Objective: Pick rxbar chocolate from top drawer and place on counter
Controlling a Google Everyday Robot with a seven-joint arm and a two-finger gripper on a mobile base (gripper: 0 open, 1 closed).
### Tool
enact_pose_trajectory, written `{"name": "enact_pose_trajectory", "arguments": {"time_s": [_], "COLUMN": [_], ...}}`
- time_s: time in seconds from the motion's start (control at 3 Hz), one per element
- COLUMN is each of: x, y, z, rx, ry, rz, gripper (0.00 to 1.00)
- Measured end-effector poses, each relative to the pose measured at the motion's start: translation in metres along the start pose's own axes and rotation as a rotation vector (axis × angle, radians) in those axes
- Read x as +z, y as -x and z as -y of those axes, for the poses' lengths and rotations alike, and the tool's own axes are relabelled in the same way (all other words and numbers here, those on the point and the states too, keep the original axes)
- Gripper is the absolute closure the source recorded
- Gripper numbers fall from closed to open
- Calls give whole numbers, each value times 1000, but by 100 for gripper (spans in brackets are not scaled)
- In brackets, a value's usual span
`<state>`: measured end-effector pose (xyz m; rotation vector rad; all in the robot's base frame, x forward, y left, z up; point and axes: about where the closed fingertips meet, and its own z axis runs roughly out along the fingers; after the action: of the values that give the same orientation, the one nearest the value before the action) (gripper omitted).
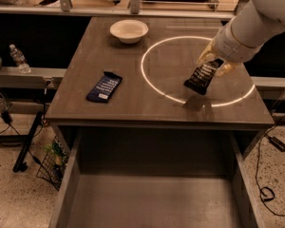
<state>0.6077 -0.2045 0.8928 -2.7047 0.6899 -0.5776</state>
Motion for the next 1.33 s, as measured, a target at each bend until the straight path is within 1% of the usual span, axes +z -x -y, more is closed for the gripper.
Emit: {"name": "enact_pose_trajectory", "arguments": {"time_s": [0.67, 1.0, 1.33], "x": [1, -5, -9], "y": [2, 1, 0], "z": [1, 0, -1], "rx": [-2, 12, 21], "ry": [1, -8, -11], "rz": [2, -14, -20], "gripper": [28, 0, 0]}}
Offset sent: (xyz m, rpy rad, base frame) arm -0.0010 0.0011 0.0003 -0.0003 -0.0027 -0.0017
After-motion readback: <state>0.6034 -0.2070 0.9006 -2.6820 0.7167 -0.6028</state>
